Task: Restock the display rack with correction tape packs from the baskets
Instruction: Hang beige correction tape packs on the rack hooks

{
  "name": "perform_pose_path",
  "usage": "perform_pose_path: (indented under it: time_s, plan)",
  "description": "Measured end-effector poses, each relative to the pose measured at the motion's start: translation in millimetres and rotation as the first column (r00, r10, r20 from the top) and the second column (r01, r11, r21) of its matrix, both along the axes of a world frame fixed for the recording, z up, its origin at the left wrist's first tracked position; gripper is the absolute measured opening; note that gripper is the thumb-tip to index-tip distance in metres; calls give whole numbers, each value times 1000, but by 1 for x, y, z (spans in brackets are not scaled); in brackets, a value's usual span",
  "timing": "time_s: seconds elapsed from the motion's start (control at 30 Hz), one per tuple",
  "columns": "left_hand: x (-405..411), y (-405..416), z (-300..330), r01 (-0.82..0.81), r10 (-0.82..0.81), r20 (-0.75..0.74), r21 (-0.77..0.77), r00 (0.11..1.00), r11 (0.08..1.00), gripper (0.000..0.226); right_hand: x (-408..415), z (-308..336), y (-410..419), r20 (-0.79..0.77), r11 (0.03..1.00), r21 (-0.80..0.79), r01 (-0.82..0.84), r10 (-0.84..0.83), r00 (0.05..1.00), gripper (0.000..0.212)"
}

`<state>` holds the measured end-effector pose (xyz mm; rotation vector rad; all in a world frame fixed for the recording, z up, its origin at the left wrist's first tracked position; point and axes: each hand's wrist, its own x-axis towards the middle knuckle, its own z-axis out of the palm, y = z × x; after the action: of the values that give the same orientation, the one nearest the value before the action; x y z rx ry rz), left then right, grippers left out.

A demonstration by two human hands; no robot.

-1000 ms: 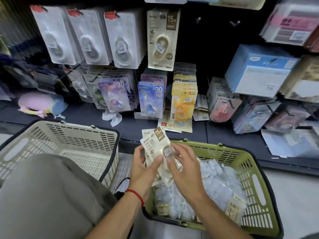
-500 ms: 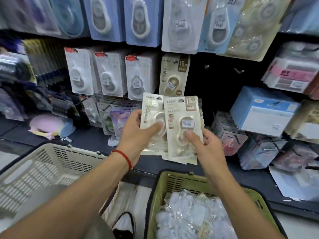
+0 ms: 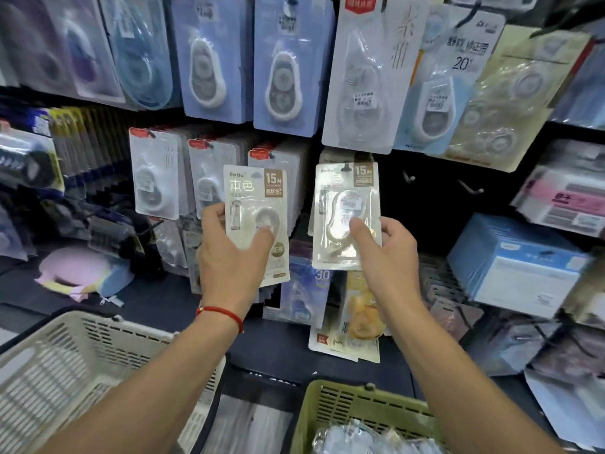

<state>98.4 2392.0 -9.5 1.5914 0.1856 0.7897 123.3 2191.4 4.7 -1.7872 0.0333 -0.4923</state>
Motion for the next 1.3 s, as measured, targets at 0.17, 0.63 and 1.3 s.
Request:
perform_pose_path:
  time_s: [0.17,0.63,1.3]
  plan:
    - [-3,-12,4,72,-68,66,-55,996,996,46,-2,-3,0,24,956,-277,93,-90,996,63]
    - [10,-46,-1,500,-499,-23,45,866,865,58,-5,11,-11,4,979,-16,-201,202,979,25]
    - [36,-52,-25,382,-330,-196,535,924,753,74,20,-10,-18,185,412,-906,97,178,966,63]
